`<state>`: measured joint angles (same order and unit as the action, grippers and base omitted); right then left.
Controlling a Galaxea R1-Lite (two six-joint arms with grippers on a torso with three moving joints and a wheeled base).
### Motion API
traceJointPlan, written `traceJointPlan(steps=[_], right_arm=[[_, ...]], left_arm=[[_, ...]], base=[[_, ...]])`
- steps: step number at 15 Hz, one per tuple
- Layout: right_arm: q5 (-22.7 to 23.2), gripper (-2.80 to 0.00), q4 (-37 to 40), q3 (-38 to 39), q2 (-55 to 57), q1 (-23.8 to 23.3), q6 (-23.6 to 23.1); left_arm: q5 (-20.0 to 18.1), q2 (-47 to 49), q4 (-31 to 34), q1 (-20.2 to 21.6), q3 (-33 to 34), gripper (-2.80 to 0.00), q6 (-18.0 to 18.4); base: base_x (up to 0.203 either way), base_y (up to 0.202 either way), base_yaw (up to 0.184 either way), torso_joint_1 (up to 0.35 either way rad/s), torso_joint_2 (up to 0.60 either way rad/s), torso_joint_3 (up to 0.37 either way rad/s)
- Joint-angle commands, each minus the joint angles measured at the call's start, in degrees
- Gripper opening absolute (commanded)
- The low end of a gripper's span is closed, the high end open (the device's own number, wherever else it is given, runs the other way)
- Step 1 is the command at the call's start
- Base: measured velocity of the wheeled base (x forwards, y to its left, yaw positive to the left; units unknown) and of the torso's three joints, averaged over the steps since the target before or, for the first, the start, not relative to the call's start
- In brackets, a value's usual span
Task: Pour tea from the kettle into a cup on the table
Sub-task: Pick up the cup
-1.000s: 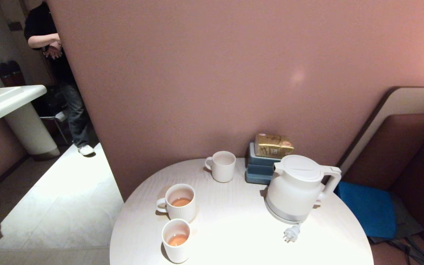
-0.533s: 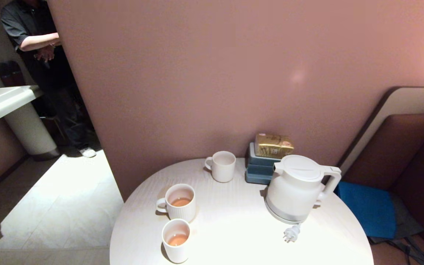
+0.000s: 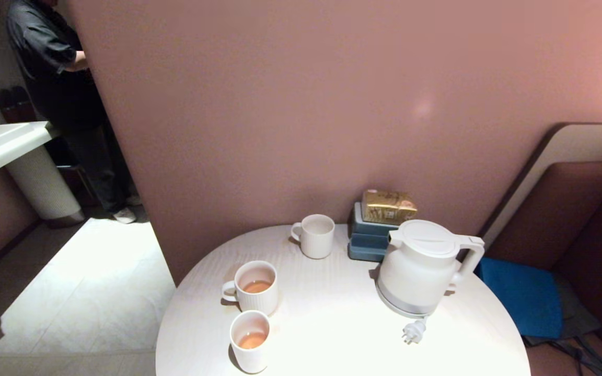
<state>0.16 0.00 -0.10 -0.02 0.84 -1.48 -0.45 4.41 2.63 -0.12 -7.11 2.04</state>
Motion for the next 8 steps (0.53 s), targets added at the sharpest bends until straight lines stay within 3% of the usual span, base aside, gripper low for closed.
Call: traceJointPlan(steps=[1, 5, 8], right_arm=[[0.0, -2.80, 0.0, 0.0, 0.0, -0.1, 0.0], [0.0, -2.80, 0.0, 0.0, 0.0, 0.0, 0.0], [0.0, -2.80, 0.0, 0.0, 0.0, 0.0, 0.0]], left_arm=[[0.0, 6.2, 0.0, 0.0, -2.3, -2.80, -0.2], [2.6, 33.0, 0.5, 0.2, -12.9, -2.80, -1.3], [2.3, 53.3, 3.3, -0.1, -24.9, -2.80, -1.5]], base=[[0.000, 0.000, 0.000, 0.000, 0.00, 0.000], [0.000, 0.000, 0.000, 0.000, 0.00, 0.000], [0.000, 0.000, 0.000, 0.000, 0.00, 0.000]])
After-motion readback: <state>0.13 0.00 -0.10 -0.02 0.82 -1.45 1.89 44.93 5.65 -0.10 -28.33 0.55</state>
